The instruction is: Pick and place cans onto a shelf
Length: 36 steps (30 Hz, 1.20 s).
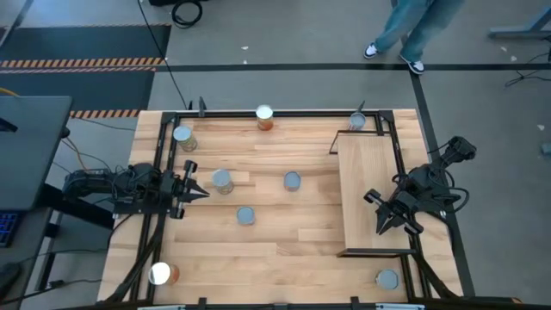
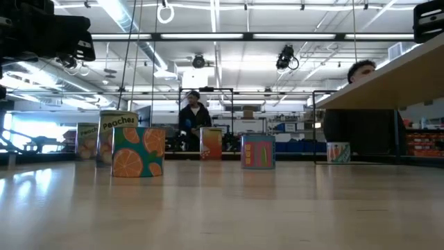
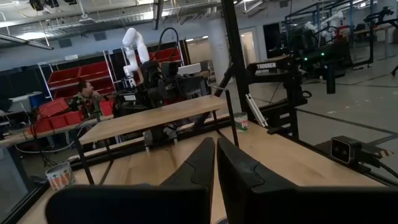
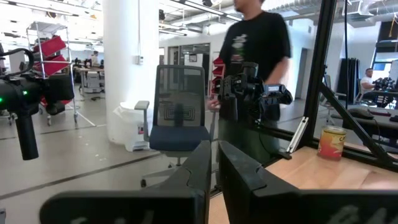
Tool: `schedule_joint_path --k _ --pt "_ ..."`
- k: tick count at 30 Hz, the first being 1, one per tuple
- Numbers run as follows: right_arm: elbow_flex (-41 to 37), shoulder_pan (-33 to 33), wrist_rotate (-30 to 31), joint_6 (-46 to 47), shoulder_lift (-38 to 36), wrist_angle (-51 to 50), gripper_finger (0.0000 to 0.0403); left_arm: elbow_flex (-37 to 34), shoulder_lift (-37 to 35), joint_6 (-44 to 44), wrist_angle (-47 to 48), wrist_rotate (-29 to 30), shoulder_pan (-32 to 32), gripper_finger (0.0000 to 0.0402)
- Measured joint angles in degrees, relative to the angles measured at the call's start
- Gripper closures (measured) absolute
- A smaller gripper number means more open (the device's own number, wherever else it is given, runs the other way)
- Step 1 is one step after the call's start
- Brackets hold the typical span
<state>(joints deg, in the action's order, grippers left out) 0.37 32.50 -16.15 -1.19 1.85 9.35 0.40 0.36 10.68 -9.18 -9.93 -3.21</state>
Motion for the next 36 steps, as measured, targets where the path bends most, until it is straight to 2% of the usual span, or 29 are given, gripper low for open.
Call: schedule_joint_path --k 24,30,32,36 --pt "0.0 0.02 -0.01 0.0 -0.01 0.01 0.0365 0.01 0.0 2.02 -1.15 0.0 -0.01 0.0376" --pt "0.01 -0.01 0.0 0.0 0.02 0.02 0.0365 0.0 0.0 -2.5 -4.71 0.31 -0.01 0.0377" --pt "-0.01 0.02 0.01 0.0 -0.01 0.0 0.0365 0.01 0.0 -2.49 -6.37 2.51 -0.04 0.0377" --pt "0.02 0.02 0.01 -0.01 -0.01 -0.01 0.0365 0.01 0.0 -2.51 -6.02 12.34 -0.01 0.0377"
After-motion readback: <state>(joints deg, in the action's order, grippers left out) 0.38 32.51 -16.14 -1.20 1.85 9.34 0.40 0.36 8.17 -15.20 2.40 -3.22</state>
